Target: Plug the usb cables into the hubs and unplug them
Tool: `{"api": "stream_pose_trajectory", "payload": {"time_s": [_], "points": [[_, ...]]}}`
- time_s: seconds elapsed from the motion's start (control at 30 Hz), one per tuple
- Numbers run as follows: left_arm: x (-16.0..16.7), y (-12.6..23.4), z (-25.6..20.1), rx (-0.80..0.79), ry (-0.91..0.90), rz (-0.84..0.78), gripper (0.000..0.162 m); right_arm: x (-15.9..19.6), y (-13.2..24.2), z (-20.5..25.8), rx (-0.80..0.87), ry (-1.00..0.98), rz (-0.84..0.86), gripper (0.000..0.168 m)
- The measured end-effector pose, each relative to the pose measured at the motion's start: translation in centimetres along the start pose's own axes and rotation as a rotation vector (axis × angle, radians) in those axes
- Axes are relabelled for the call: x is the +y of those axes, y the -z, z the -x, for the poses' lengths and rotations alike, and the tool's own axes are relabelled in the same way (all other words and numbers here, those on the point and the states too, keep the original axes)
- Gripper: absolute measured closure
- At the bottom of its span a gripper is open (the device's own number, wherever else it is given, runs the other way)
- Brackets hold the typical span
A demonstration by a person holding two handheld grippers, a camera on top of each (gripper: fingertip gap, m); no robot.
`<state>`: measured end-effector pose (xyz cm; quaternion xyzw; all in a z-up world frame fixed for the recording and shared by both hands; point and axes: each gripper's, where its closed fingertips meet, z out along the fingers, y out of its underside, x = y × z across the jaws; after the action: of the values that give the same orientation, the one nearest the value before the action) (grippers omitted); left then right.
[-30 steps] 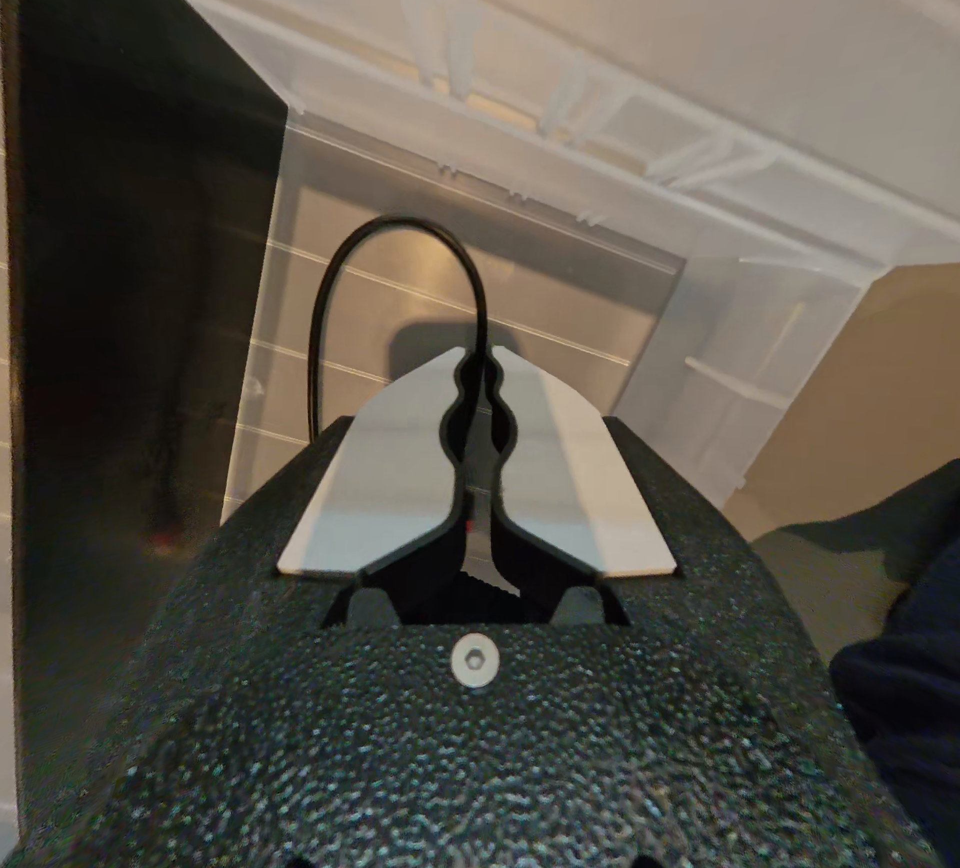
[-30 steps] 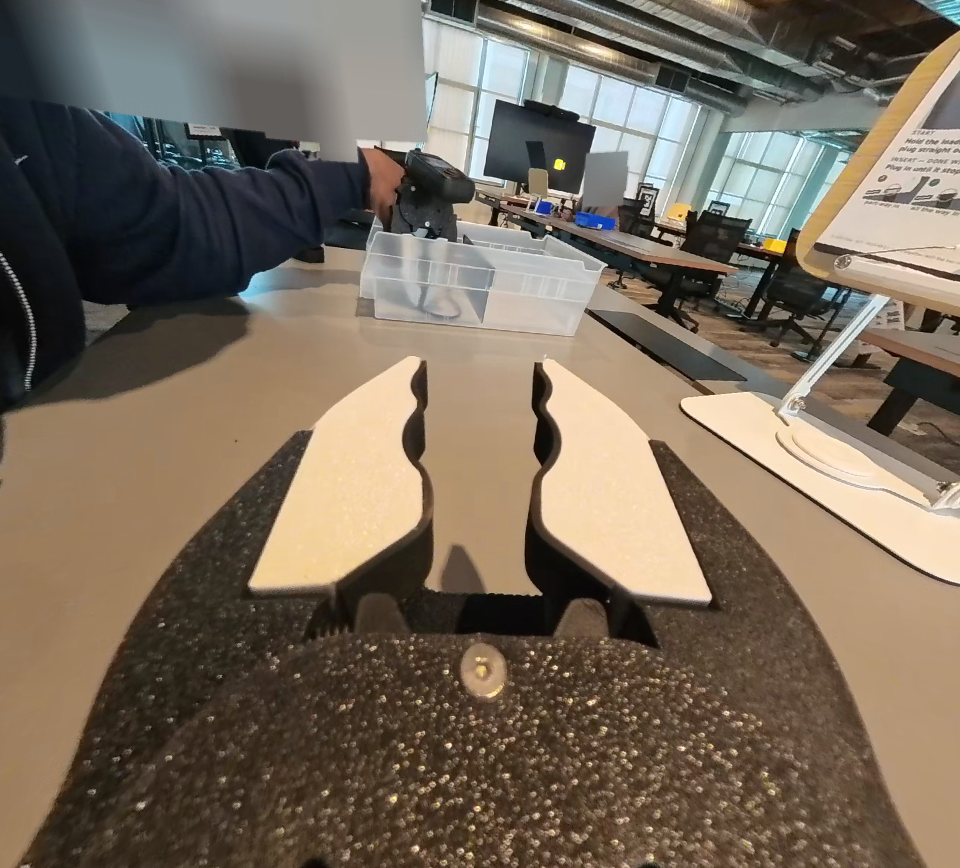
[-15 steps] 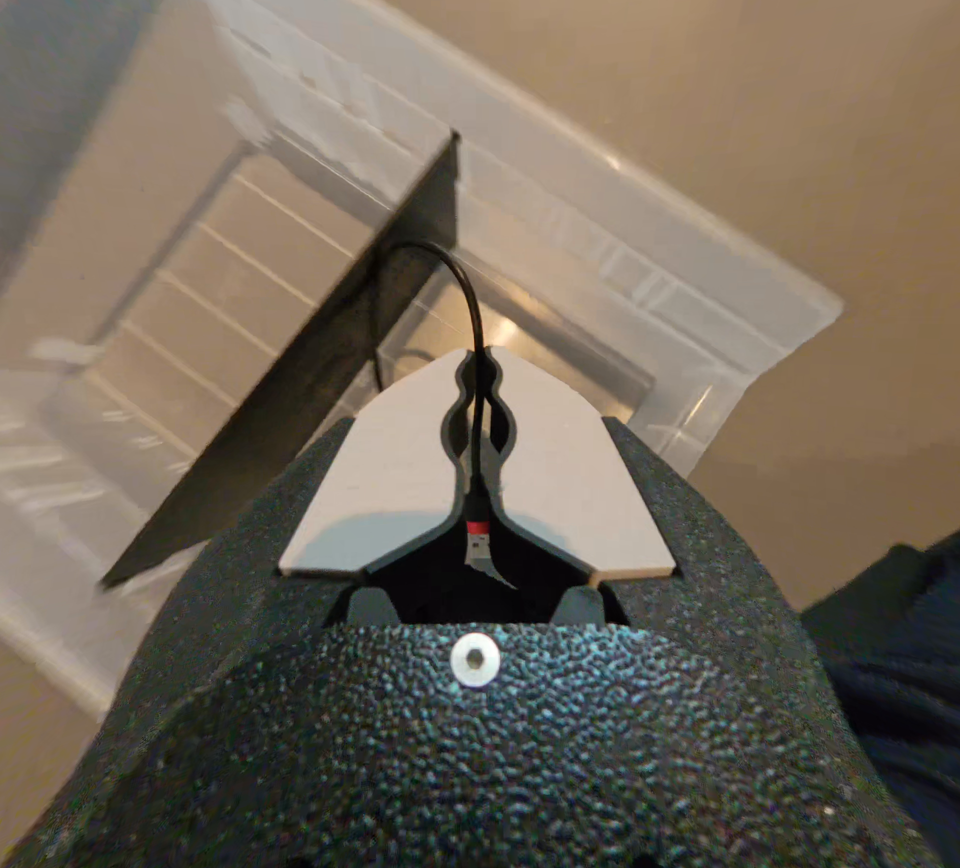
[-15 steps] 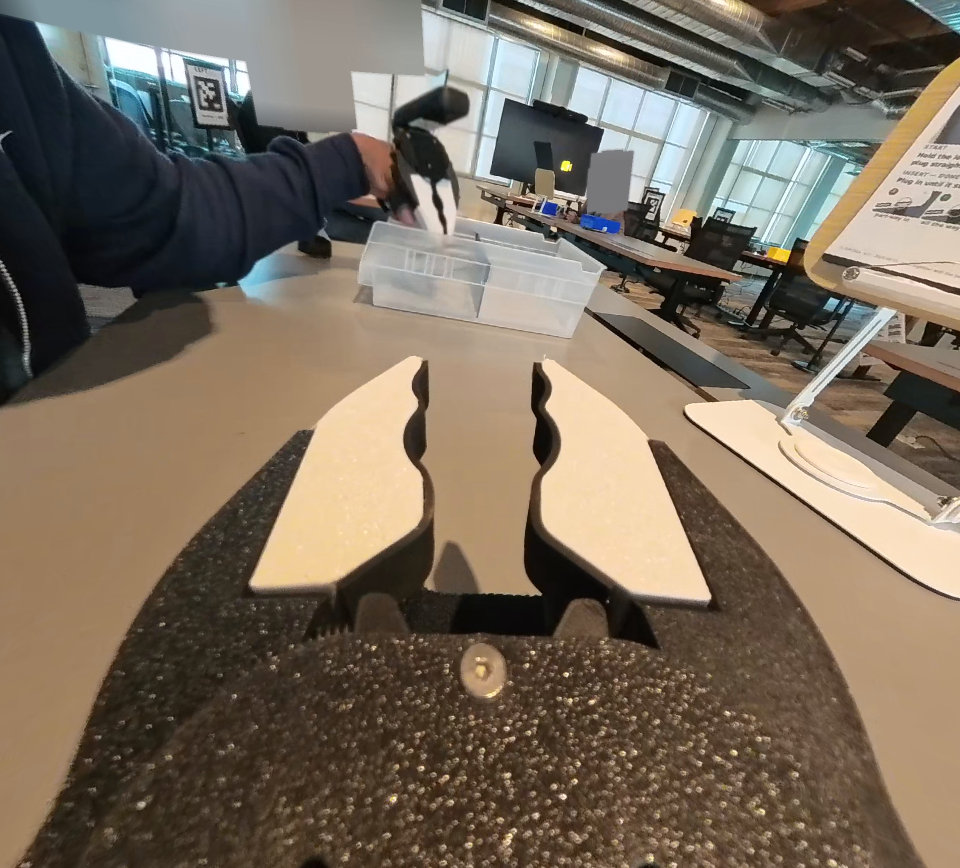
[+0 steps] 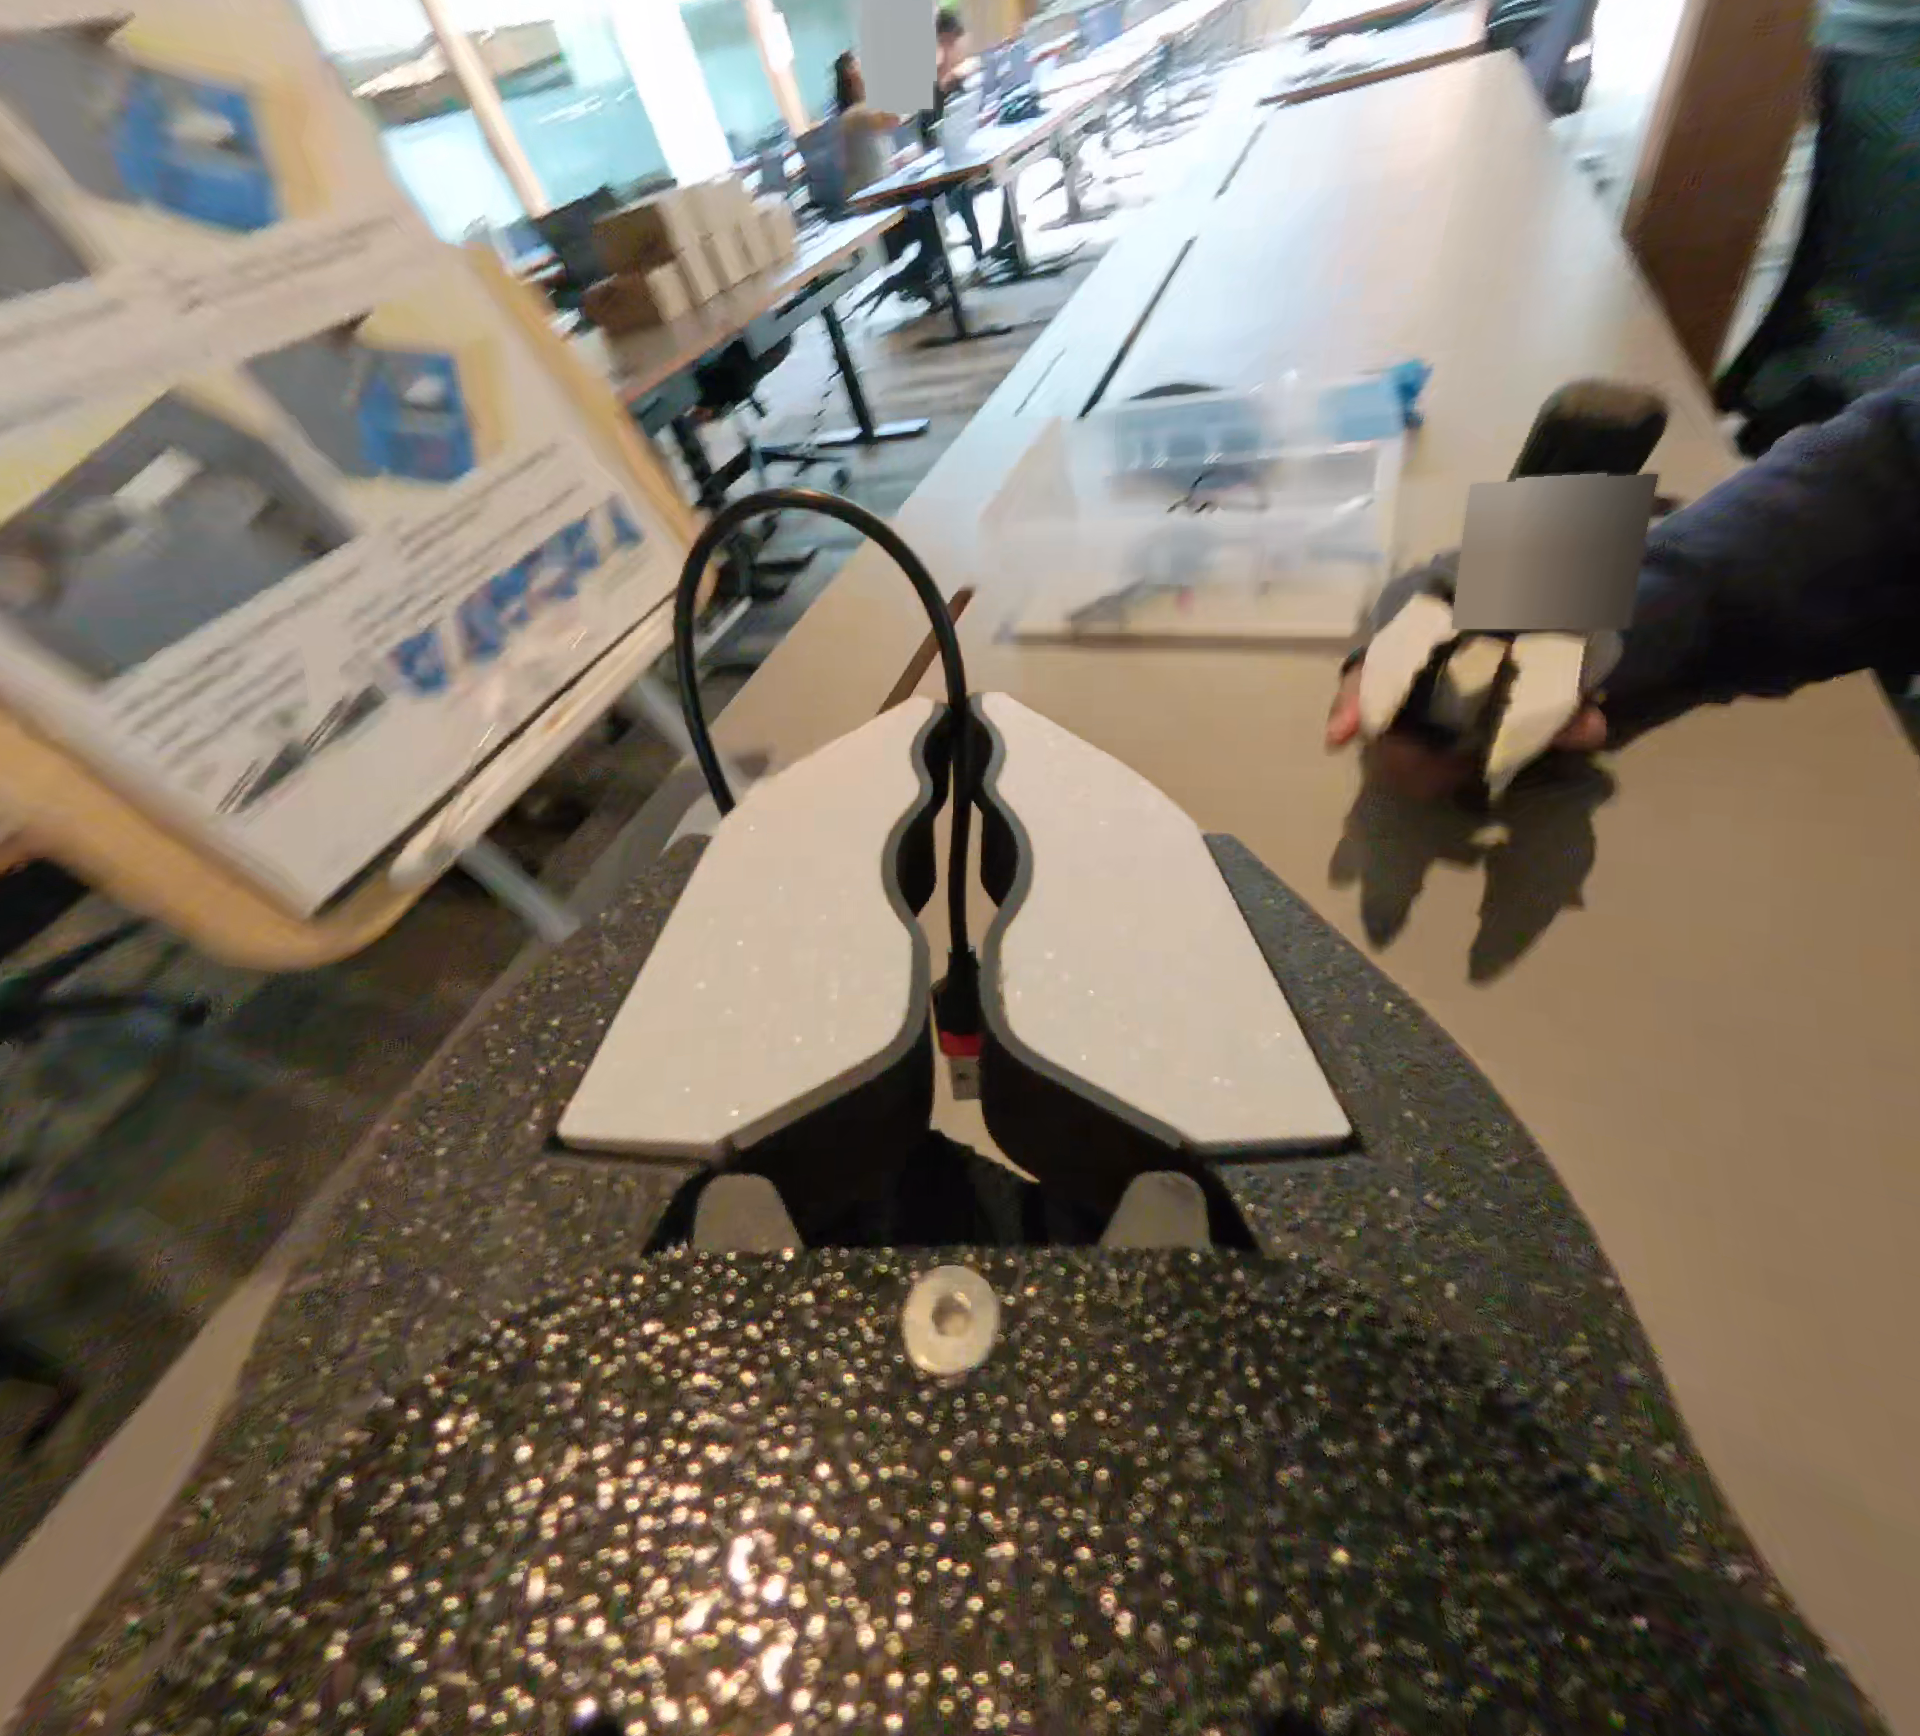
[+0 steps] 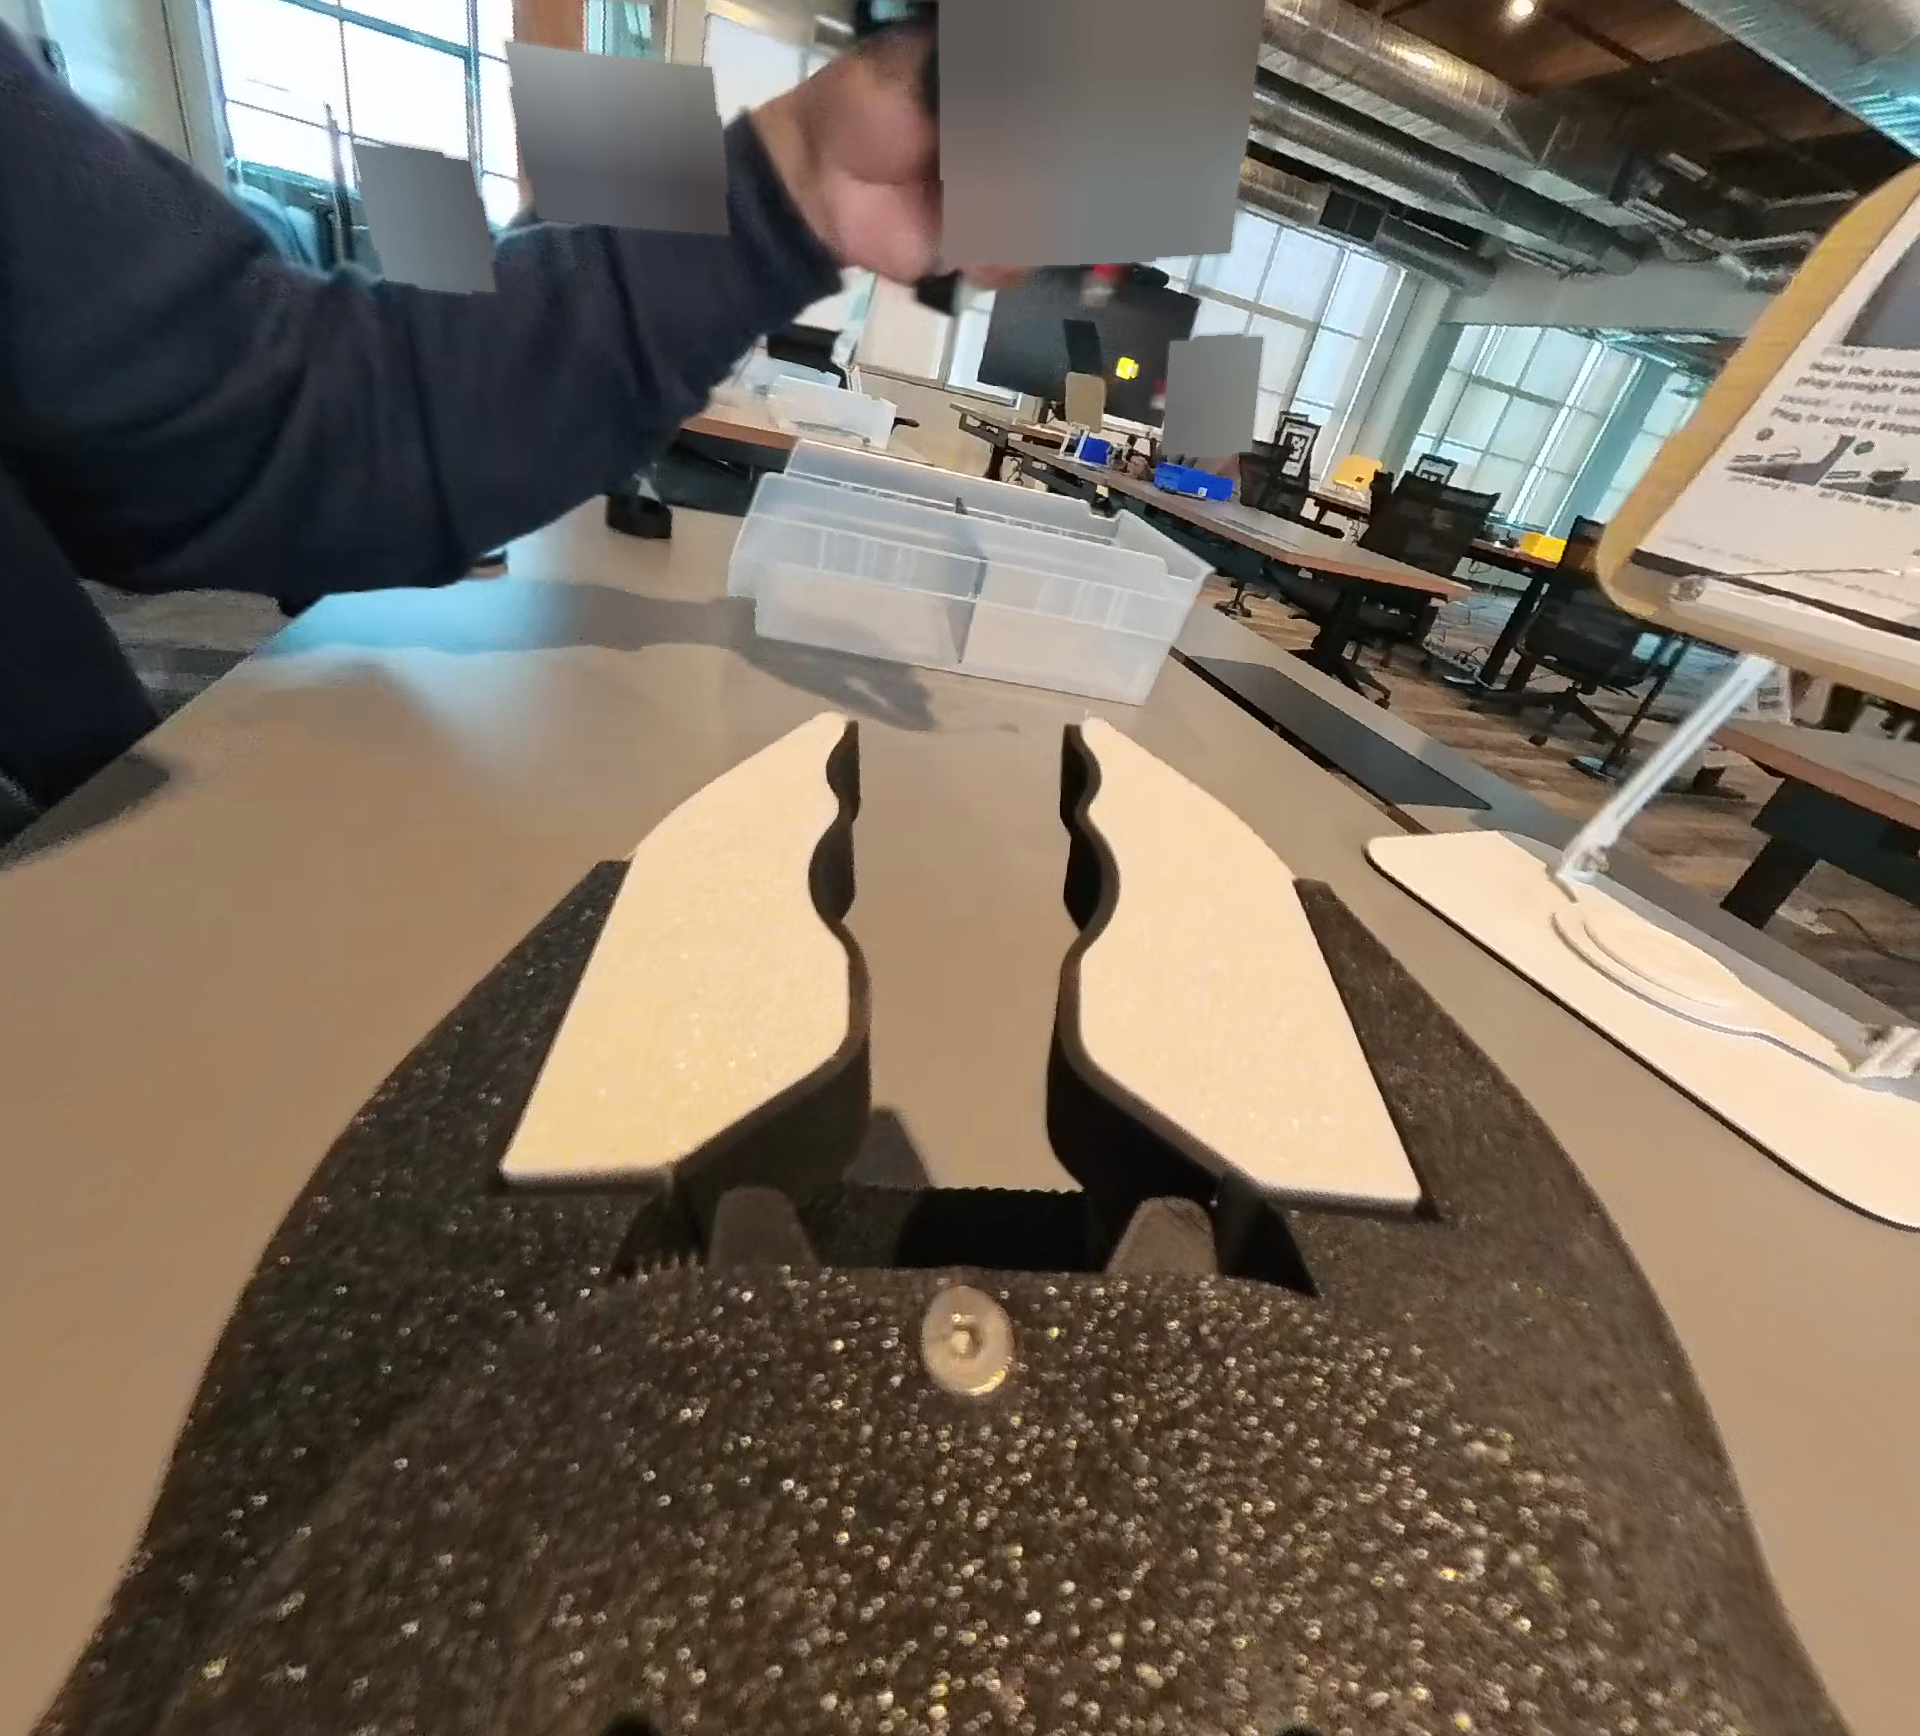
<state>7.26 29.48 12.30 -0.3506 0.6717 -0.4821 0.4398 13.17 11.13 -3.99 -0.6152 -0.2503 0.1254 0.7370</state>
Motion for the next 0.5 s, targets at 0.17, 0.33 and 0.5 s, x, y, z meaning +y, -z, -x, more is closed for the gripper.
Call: {"api": "stream_pose_trajectory", "payload": {"time_s": [0.17, 0.33, 0.5], "points": [[-4.5, -13.7, -5.3, 0.191, -0.028, -0.079, 0.159, -0.5, -0.1, 3.2, -0.075, 0.092, 0.002, 0.132], [-5.3, -26.9, -14.1, 0.468, -0.044, -0.104, 0.159, -2.2, 0.2, 6.3, -0.114, 0.219, -0.047, 0.131], [-3.0, -37.4, -20.5, 0.621, -0.043, -0.018, 0.159, -5.1, 1.7, 6.1, -0.044, 0.272, -0.151, 0.134]]}}
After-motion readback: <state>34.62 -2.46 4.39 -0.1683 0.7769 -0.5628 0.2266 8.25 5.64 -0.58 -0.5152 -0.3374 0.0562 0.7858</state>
